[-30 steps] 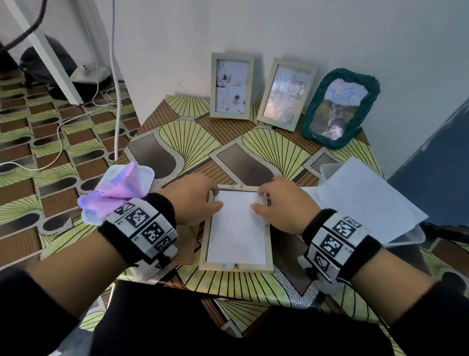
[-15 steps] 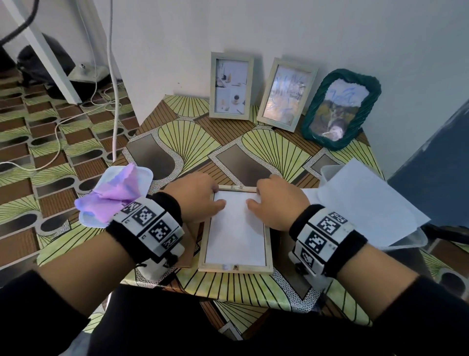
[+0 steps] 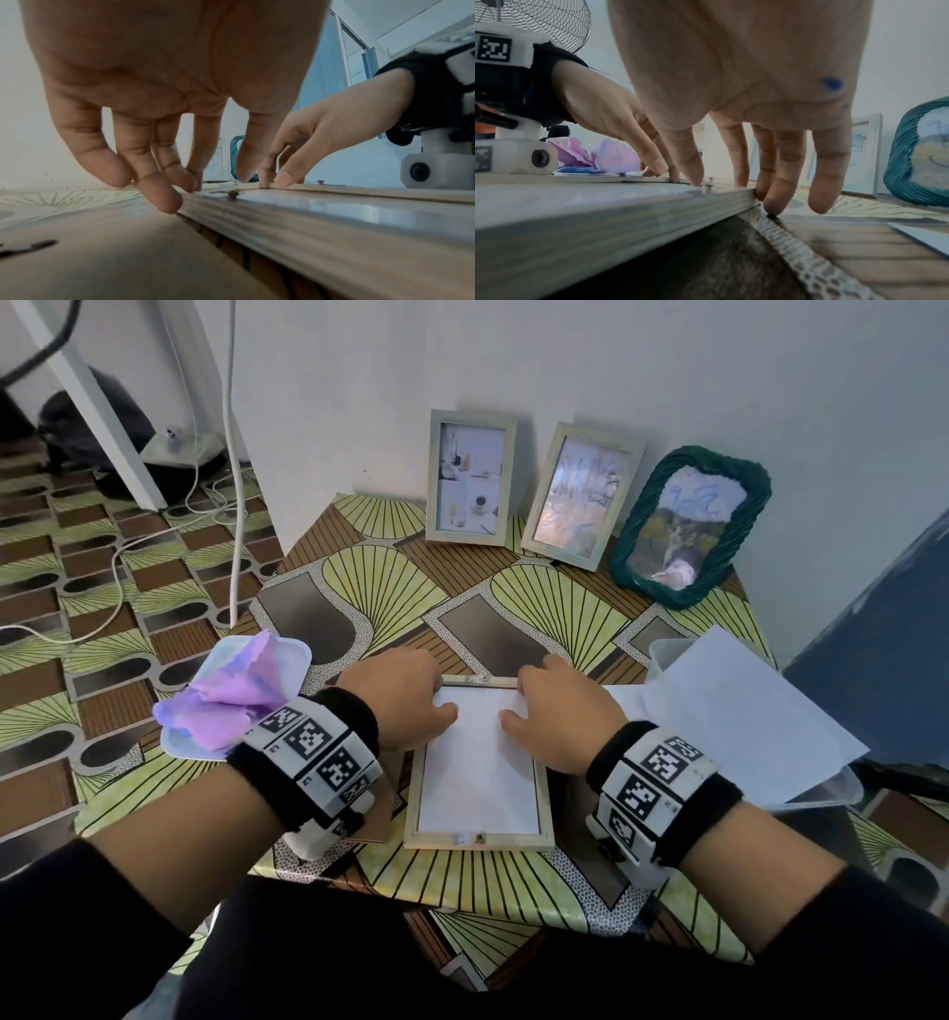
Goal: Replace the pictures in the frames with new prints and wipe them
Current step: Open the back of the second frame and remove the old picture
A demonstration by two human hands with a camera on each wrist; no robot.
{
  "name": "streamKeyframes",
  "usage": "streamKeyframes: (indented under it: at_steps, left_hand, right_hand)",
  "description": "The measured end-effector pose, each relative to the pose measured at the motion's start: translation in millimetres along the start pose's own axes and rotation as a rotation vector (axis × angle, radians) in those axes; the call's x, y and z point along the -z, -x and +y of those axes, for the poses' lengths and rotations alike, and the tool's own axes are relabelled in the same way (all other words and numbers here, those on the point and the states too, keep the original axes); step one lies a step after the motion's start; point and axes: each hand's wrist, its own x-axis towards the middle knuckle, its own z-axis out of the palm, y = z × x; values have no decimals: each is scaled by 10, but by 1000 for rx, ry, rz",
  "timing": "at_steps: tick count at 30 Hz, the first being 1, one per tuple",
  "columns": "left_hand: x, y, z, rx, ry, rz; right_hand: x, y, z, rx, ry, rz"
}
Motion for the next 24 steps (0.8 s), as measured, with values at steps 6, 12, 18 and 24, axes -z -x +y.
streamKeyframes:
  at_steps: [6, 12, 18, 24]
  left_hand:
    - [37, -5, -5, 8, 37, -23]
    - [52, -12, -27, 34, 90, -39]
    - [64, -7, -38, 42, 104, -49]
    - [62, -10, -59, 42, 155, -50]
  right_hand:
    - [6, -32, 9, -3, -16, 6]
    - [20, -64, 30, -6, -50, 9]
    - [-20, -26, -2, 14, 38, 22]
    - [5, -70, 5, 6, -4, 24]
